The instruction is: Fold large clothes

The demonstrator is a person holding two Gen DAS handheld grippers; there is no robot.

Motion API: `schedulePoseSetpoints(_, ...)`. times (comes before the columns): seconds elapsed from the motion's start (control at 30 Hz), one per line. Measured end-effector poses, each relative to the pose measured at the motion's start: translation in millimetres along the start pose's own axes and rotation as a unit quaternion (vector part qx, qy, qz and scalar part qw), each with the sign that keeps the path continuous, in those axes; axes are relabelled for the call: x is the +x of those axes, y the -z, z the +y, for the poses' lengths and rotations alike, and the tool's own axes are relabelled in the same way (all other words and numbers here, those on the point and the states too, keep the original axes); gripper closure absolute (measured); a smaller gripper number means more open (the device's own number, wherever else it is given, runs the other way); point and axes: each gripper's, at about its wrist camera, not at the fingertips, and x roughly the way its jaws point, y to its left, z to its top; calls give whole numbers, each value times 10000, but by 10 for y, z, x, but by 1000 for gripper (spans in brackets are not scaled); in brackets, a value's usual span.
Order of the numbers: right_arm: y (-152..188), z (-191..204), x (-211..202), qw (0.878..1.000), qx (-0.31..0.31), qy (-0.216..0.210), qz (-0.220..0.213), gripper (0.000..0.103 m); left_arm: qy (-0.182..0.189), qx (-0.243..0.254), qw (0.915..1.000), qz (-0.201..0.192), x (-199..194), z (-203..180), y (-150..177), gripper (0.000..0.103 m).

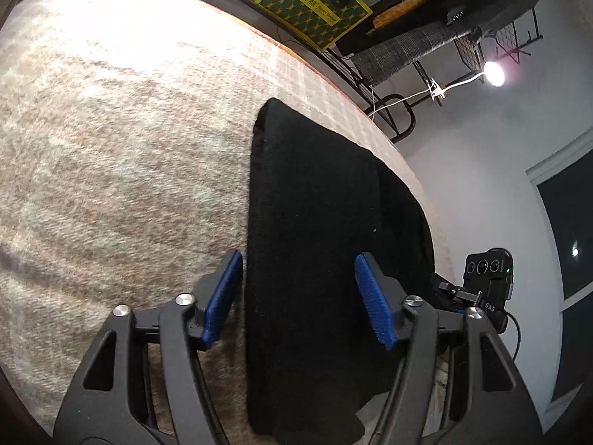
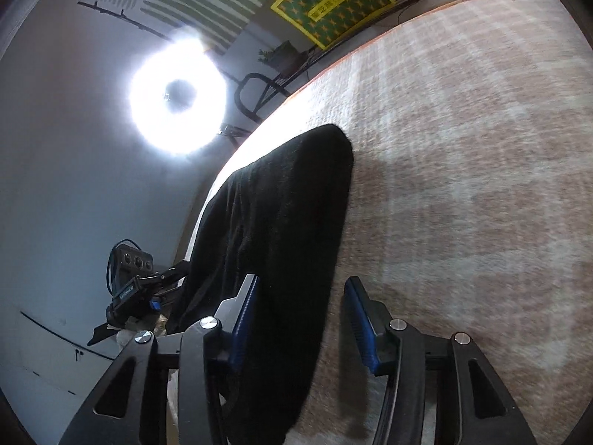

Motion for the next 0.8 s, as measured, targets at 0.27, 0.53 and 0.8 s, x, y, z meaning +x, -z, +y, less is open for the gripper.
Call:
schedulePoseSetpoints(0.27,108,337,70,9983,-390,434,-89,73,-386,371,9982,-270,-61,-237,118,75)
schedulePoseSetpoints(0.53,183,687,-174,9913,-946,874,-281,77,-430,787,9947,-510,-215,-650,266,77)
schedulePoseSetpoints(0.8,328,958,-628,9809,-1469,1207,-418,78,-310,1073,9928,-432,-270,-1105,507,78)
